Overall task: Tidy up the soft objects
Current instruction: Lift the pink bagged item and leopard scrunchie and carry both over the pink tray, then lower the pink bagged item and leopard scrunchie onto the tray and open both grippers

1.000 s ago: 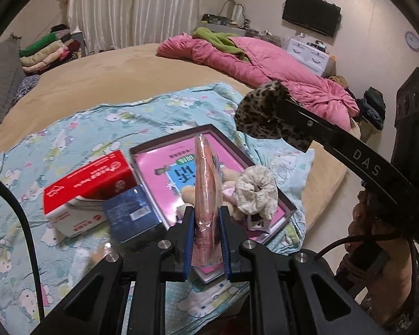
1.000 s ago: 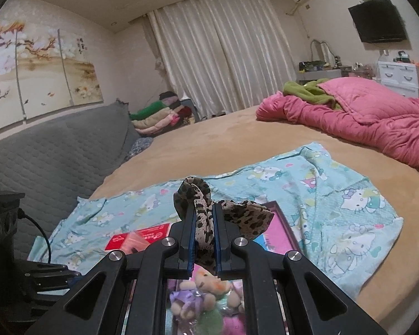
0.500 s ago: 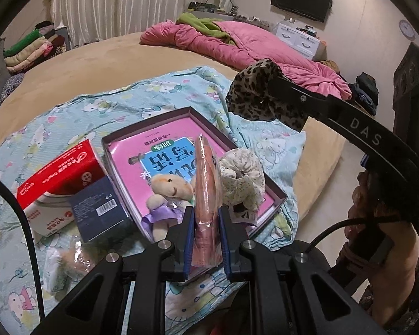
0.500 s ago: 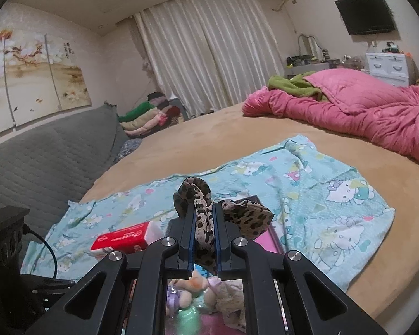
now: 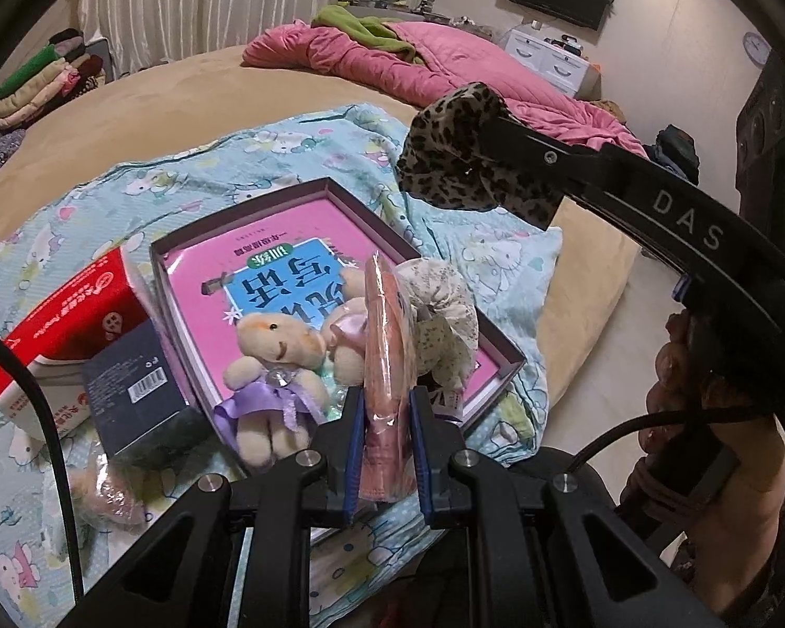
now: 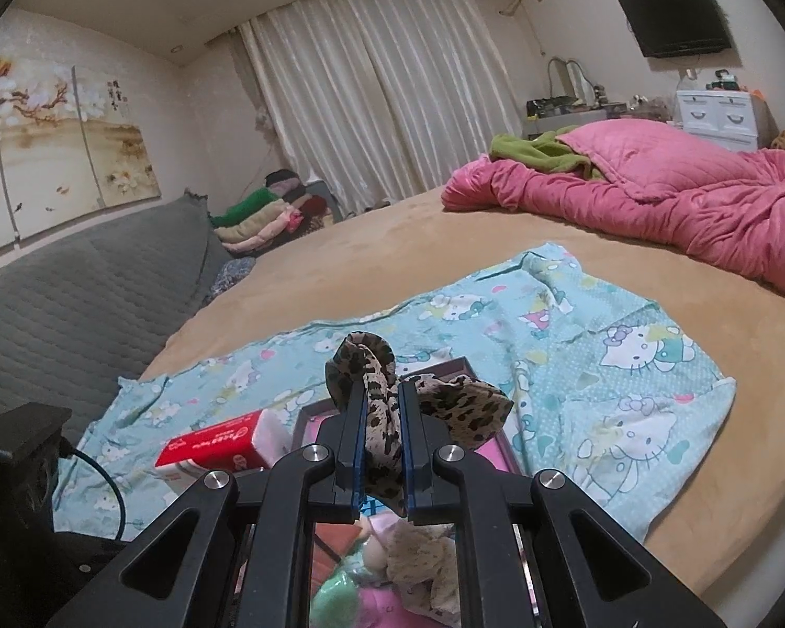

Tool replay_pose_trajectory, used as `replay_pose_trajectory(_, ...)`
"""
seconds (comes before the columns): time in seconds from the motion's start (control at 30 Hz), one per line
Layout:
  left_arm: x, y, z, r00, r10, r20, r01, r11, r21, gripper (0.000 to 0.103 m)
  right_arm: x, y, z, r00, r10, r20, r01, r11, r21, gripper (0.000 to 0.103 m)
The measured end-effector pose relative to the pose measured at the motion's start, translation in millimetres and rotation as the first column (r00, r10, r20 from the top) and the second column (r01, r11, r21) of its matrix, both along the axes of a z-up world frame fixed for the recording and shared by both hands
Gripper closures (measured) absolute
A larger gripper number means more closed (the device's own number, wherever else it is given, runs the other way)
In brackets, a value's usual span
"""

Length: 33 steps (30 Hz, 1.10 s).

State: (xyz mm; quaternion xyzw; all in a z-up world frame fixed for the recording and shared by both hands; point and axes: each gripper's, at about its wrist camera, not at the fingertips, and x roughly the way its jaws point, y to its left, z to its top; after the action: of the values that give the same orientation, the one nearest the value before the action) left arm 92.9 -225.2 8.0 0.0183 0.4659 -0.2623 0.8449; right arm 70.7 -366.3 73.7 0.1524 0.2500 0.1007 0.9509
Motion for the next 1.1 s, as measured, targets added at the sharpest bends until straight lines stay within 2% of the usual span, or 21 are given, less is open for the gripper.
replay_pose_trajectory(0.47, 12, -13, -21, 0.999, -0.017, -0.041, 0.017, 1.0, 0.005, 0.086, 6, -6, -15, 0.999, -0.021, -0.032, 0.021, 1.0, -0.004, 0.093)
replay_pose_trajectory(0.8, 25, -9, -43, 0.995, 0.012, -0.096, -0.011, 1.0, 0.017, 0.086, 14, -9, -30, 0.998, -0.019, -0.065, 0.021, 1.0, 0.023, 0.093)
replay_pose_trajectory(1.1, 32, -5, -54, 0.993, 0.024, -0.115, -0.022, 1.0, 0.018, 0.086, 24, -6, -46, 0.996, -0.017, -0.09, 0.017, 1.0, -0.008, 0.092)
